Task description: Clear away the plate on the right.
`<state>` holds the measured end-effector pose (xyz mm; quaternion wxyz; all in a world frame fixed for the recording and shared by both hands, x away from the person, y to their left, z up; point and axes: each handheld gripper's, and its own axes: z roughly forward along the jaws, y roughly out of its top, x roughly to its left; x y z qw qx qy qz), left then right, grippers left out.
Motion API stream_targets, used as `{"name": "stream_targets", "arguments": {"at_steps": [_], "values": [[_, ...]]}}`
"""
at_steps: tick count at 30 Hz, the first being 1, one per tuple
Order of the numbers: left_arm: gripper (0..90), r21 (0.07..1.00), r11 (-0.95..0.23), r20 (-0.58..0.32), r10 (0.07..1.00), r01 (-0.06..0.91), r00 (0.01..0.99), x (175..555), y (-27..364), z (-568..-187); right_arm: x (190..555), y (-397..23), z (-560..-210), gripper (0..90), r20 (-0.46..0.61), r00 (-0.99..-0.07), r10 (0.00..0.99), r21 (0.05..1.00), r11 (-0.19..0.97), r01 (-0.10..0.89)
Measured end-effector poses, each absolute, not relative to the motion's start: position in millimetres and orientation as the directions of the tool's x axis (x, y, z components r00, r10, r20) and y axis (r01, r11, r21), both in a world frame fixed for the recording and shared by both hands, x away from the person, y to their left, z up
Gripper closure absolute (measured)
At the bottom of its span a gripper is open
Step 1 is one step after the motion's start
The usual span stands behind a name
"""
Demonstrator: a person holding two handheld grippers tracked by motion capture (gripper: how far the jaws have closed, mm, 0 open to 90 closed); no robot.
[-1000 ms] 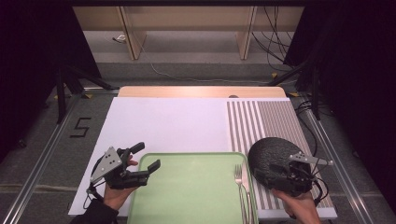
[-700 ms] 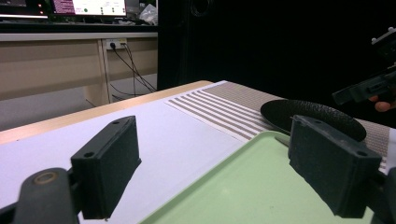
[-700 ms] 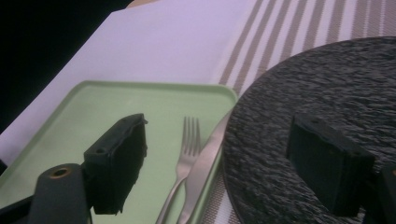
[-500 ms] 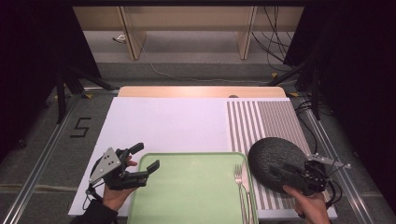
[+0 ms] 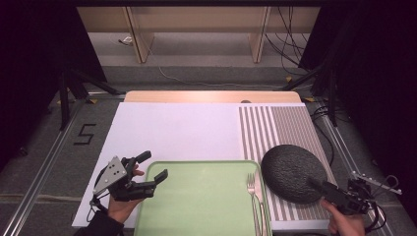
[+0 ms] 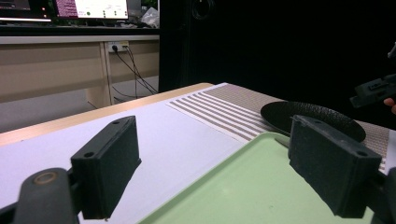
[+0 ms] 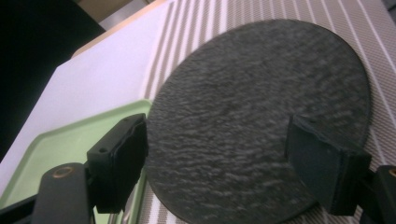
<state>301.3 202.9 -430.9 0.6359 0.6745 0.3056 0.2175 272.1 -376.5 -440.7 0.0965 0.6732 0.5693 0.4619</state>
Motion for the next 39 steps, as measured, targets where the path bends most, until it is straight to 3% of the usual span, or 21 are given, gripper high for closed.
{"name": "stream_targets", "arguments": {"at_steps": [19,26,39], "values": [[16.1,0.991,-0.009,-0.09,0.691,0.133,0.717,301.0,203.0,-431.0,265.9,-396.6,-458.4,22.9,0.569,0.054,0.821,0.556,-0.432,0.71],[16.1,0.991,-0.003,-0.096,0.69,0.136,0.718,301.2,203.1,-431.0,263.9,-399.8,-460.1,24.1,0.558,0.066,0.827,0.554,-0.43,0.713],[16.2,0.99,-0.002,-0.099,0.691,0.139,0.716,301.6,203.6,-431.2,260.5,-401.9,-468.8,26.0,0.632,0.115,0.766,0.483,-0.505,0.715]]}}
